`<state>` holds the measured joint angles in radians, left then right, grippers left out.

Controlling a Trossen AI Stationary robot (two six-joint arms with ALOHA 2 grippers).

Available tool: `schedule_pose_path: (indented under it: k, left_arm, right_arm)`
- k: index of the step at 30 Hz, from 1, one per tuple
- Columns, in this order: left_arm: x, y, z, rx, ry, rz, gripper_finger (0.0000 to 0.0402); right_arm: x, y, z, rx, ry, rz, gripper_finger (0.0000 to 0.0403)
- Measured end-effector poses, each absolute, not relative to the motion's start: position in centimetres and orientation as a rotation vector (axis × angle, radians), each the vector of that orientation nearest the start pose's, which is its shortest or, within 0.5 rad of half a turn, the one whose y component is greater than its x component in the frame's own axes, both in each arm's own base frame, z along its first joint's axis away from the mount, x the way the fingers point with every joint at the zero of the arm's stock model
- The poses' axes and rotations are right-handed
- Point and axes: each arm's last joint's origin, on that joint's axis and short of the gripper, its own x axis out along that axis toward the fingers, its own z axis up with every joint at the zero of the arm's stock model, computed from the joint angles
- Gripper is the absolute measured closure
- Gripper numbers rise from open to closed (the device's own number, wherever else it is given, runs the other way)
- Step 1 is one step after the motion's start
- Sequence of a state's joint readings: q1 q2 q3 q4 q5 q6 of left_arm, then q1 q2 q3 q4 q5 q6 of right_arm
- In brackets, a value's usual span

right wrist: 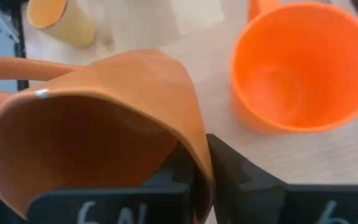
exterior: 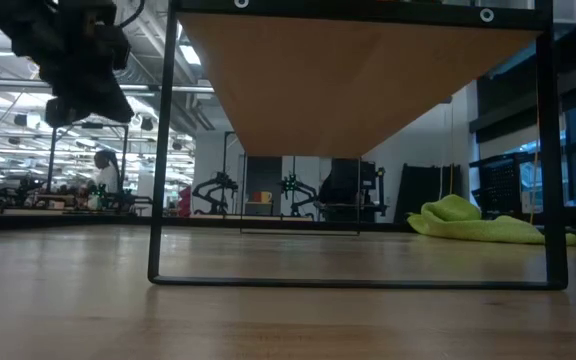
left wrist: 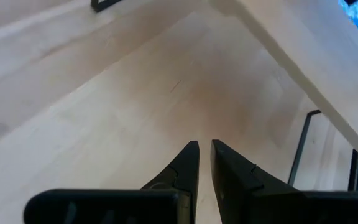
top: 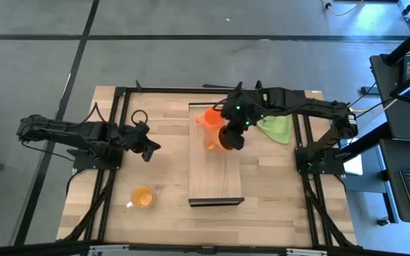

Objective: Stack small to large cups/mugs on shelf
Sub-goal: Put the brown mug on the shelf

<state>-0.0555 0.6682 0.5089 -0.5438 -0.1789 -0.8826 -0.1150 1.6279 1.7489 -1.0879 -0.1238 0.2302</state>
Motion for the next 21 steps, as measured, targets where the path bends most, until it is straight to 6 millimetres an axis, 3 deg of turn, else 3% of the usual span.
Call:
schedule_pose_path:
  k: [6, 14, 21]
  left_arm:
    - [14.2, -0.3, 21.9, -0.855, 0.532, 0.420, 0.0366]
    - [14.7, 0.0, 22.7, -0.877, 0.390, 0.456, 0.0366]
    - [15.1, -0.1, 22.4, -0.939, 0.394, 0.480, 0.0366]
  right_arm:
    - [32.3, -3.4, 37.7, 0.316, 0.965, -0.124, 0.0379]
    - [32.3, -3.4, 37.7, 0.323, 0.965, -0.115, 0.0379]
    - [32.1, -3.3, 37.5, 0.354, 0.995, -0.105, 0.0379]
